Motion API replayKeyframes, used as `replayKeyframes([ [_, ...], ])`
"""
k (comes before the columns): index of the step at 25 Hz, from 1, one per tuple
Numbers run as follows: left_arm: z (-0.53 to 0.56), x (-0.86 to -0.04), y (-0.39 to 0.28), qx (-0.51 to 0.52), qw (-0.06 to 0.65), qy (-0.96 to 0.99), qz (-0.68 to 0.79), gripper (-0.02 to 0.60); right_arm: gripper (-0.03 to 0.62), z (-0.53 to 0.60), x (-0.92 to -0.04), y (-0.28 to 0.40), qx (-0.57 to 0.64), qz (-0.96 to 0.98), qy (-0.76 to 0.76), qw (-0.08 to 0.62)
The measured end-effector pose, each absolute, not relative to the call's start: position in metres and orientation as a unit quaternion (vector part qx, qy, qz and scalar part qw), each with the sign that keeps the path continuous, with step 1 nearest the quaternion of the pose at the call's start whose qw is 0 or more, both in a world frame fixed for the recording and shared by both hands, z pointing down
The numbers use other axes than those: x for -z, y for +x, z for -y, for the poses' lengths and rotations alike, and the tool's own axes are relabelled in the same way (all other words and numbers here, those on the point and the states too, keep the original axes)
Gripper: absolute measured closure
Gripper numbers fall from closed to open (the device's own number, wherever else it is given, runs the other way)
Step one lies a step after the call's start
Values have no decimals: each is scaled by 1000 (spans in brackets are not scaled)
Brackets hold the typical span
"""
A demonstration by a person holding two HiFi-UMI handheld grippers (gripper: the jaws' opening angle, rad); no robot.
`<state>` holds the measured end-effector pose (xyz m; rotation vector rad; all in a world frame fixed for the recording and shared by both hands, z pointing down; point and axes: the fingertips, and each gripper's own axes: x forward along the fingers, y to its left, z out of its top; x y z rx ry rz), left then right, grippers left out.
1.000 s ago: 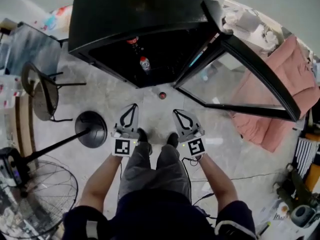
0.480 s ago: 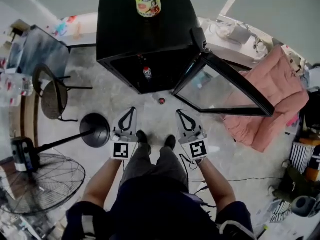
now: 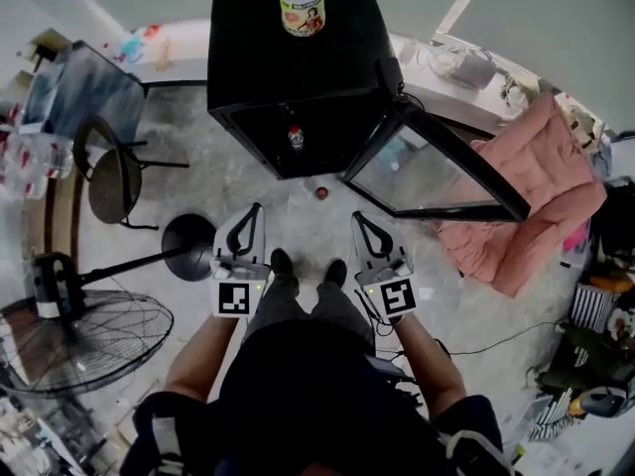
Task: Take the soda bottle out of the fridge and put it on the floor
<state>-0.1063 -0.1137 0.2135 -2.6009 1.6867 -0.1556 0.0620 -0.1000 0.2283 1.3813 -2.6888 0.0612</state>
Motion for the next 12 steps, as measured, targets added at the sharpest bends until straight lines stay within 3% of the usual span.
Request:
replayKeyframes([
  [12, 96, -166, -124, 25, 26, -803, -595, 560, 574, 86, -185, 82, 16, 852, 520, 50],
])
